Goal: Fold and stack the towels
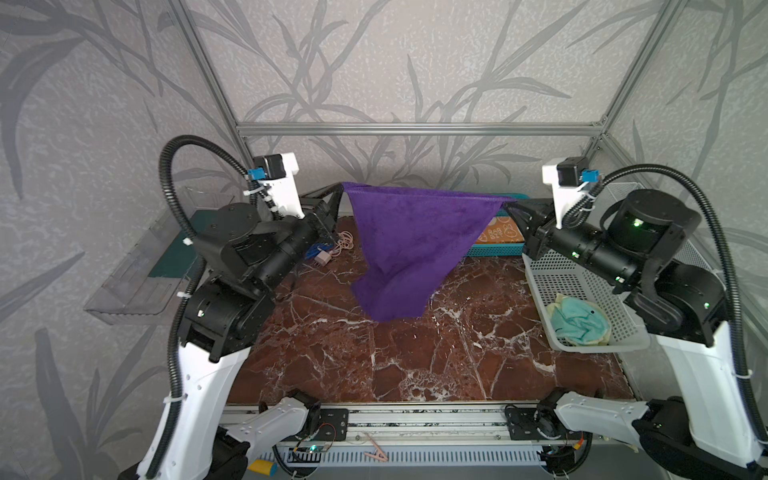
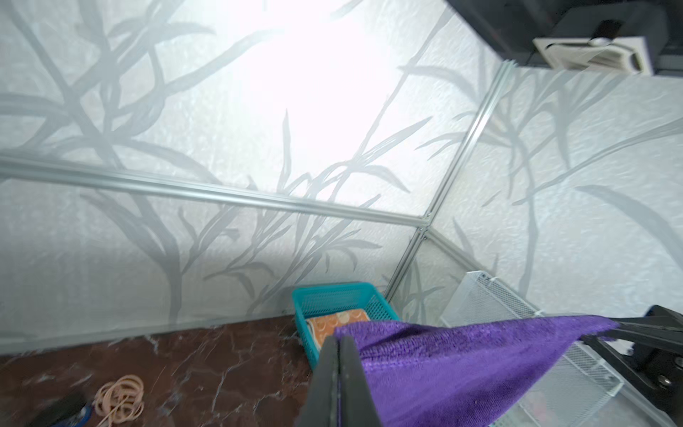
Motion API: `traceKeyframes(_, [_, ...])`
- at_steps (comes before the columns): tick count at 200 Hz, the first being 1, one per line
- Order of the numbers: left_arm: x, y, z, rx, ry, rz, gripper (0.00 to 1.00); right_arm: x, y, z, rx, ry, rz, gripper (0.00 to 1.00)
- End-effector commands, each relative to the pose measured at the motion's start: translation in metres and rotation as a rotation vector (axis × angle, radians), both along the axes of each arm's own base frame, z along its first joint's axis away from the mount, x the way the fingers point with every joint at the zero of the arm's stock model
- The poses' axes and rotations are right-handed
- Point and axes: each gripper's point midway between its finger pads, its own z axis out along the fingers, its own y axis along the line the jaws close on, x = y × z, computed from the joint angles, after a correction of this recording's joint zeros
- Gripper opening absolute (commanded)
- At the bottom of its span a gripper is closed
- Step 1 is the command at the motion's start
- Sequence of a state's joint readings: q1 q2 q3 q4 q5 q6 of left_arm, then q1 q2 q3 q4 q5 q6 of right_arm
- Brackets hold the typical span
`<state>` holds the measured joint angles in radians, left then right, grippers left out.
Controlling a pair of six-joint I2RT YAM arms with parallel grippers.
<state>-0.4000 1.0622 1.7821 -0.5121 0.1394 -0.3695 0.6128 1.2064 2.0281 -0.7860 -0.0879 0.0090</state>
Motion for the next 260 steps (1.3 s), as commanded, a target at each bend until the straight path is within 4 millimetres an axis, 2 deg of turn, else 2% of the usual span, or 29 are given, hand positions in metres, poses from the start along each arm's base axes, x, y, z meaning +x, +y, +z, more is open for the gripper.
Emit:
traceKeyframes(1, [-0.011,0.026,0.025,-0.019,-0.053,0.101,0.00,-0.018,-0.019,0.019,-0.008,-0.004,-0.021,0.00])
traceKeyframes(24, [-0.030,0.037,0.040,-0.039,-0.100,0.122,0.00,-0.032,-0.020,0.032,0.011,0.008,0.020,0.00])
traceKeyframes(42, [-0.040,0.045,0.043,-0.041,-0.119,0.143,0.00,-0.037,-0.023,0.032,0.013,0.009,0.019,0.00])
traceKeyframes(77, [-0.035,0.042,0.031,-0.025,-0.091,0.140,0.00,-0.031,-0.029,0.018,-0.024,0.019,-0.028,0.00])
traceKeyframes(107, [-0.026,0.036,0.018,-0.019,-0.055,0.128,0.00,-0.030,-0.026,0.015,-0.030,0.031,-0.016,0.00])
traceKeyframes(144, [-0.033,0.038,0.007,-0.039,-0.033,0.116,0.00,-0.034,-0.025,0.012,-0.057,0.051,0.001,0.00])
traceKeyframes(218, [-0.073,0.049,-0.009,-0.065,0.005,0.087,0.00,-0.068,-0.035,-0.003,-0.041,0.131,0.063,0.00])
traceKeyframes(241, [-0.082,0.052,-0.014,-0.076,0.020,0.079,0.00,-0.082,-0.041,-0.003,-0.021,0.137,0.077,0.00])
traceKeyframes(260, [-0.088,0.056,-0.016,-0.093,0.016,0.088,0.00,-0.096,-0.038,0.005,0.029,0.138,0.136,0.00])
